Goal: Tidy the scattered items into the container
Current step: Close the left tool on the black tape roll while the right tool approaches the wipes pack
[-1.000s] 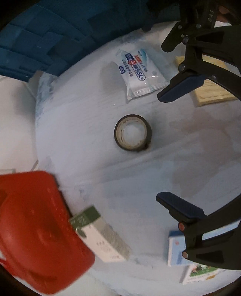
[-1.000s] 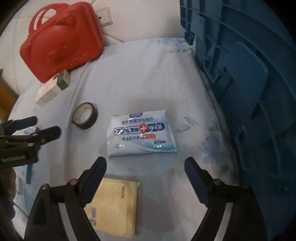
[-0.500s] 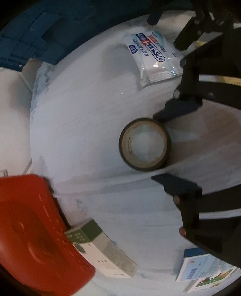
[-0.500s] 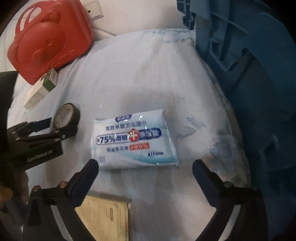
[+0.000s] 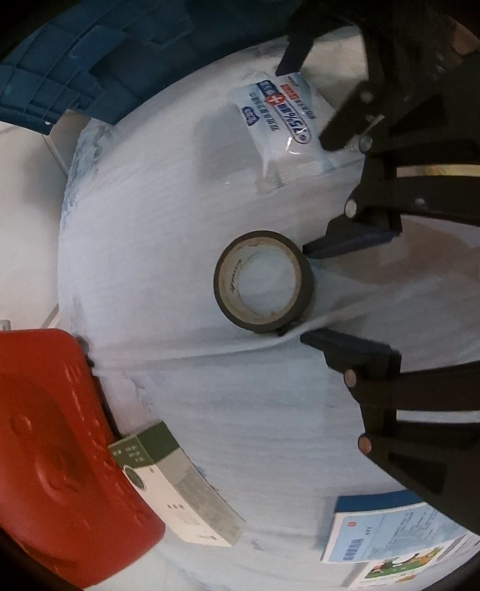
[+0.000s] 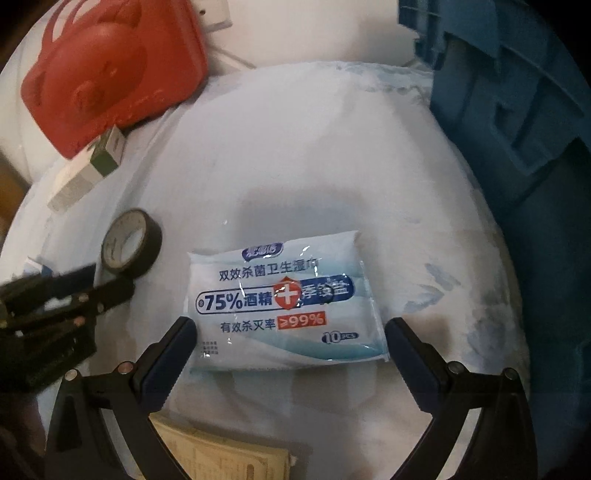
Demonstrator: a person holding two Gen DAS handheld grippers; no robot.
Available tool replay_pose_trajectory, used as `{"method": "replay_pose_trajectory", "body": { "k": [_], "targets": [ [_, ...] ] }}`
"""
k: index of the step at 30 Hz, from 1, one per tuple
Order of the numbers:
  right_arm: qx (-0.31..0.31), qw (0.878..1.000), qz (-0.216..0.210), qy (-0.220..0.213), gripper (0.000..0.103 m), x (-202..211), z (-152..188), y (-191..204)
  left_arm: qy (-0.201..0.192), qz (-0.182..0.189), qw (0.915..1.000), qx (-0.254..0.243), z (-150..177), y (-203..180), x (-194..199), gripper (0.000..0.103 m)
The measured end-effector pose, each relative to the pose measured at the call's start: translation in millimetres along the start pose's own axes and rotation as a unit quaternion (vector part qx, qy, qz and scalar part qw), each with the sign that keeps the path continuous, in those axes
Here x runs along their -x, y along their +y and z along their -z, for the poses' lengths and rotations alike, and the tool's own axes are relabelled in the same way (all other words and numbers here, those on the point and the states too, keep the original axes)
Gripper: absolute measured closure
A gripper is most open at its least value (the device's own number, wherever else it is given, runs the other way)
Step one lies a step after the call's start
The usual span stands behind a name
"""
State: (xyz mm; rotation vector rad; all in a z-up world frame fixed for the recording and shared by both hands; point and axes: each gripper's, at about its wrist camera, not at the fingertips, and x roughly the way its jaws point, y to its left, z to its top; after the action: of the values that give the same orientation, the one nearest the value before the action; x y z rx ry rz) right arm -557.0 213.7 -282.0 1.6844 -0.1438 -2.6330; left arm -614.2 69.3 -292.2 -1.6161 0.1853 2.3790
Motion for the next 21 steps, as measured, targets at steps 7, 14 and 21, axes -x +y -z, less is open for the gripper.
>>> {"method": "replay_pose_trajectory", "body": {
  "k": [7,14,21],
  "targets": [
    [0.025,1.000,0.000,-0.006,0.000,-1,-7,9,-0.020,-0.007,0.9997,-0.008,-2,-3,3,0.048],
    [0.050,0.998,-0.013,-0.022,0.002,-6,-9,23,-0.024,0.009,0.9996,0.015,12,9,19,0.064],
    [0.030,0.998,-0.038,-0.027,0.054,14,-9,15,-0.020,0.017,0.9992,0.030,30,24,38,0.077]
  ]
}}
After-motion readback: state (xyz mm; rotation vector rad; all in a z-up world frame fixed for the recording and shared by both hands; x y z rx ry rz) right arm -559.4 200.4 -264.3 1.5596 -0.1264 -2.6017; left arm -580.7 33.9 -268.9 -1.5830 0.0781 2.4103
